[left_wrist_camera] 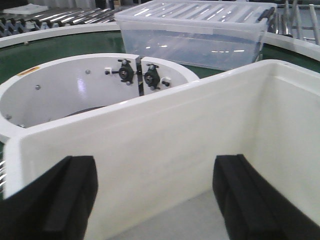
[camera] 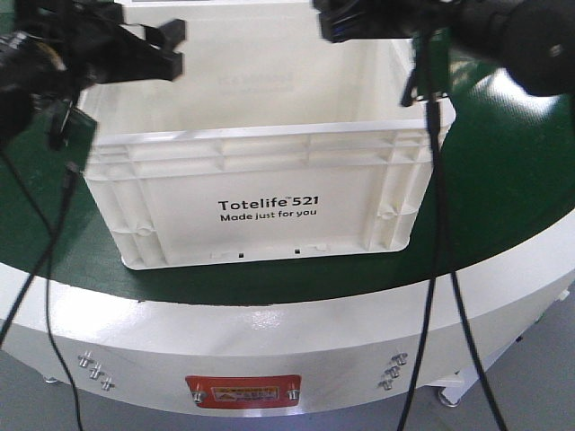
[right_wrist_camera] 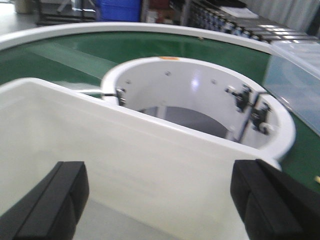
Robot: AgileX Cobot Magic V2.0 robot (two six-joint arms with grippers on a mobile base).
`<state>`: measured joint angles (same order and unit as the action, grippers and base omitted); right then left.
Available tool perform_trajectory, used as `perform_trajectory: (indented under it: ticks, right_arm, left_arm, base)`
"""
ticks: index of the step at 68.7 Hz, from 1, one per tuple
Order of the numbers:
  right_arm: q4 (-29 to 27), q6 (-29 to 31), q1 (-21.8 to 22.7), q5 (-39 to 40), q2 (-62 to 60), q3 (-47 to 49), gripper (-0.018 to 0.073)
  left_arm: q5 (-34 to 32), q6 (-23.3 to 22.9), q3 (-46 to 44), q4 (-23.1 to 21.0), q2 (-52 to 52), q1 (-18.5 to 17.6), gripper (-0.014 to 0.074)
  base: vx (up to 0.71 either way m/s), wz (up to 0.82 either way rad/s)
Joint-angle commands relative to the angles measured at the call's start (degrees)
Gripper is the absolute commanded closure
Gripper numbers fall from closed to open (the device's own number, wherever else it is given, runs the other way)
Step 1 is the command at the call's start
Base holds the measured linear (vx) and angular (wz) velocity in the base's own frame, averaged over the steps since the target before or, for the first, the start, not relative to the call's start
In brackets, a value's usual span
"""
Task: Place moving items into box and shelve
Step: 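Open both grippers to drop the plush toys into the crate, then move both grippers to the crate's side rims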
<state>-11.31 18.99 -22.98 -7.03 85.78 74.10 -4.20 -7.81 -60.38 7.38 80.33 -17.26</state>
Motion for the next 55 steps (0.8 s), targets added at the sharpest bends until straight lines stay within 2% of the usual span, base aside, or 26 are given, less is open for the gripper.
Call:
perform_trajectory:
  ticks: [1,9,18,27,39,55]
  right_arm:
    - [0.3,0.5,3.9,1.2,-3.7,2.0,-0.0048]
    - [0.3,0.5,9.0,-4.7,-5.5,2.0,-0.0036]
    - [0.0,-0.7,11.3,-10.4,-6.4,2.5,-0.0034]
    - [0.1,-4.3,11.5,-18.9,-4.8,7.8,-0.0034]
    - [0.7,-7.5,11.5,-30.4,1.9,20.6,-0.0034]
    - [1.1,-11.9,11.5,-40.2,11.9,34.3,-0.0034]
  left_arm:
    - [-1.3,-0.5,-2.0,-0.7,-4.4,2.4,0.001]
    - [4.9,-0.6,-2.0,-0.7,-7.4,6.3,0.001]
    - [10.4,-2.4,-2.8,-0.8,-8.9,7.8,0.001]
    - [17.6,-4.0,-8.6,-0.7,-6.8,7.9,0.001]
    - [27.3,-5.5,-20.4,-0.7,-1.2,7.9,0.001]
    - [32.4,-6.1,-27.4,-0.7,2.8,7.9,0.001]
  base:
    - [0.0,0.0]
    - [0.0,0.0]
    - [0.0,0.0]
    - [0.0,0.0]
    - [0.0,0.0]
    - [0.0,0.0]
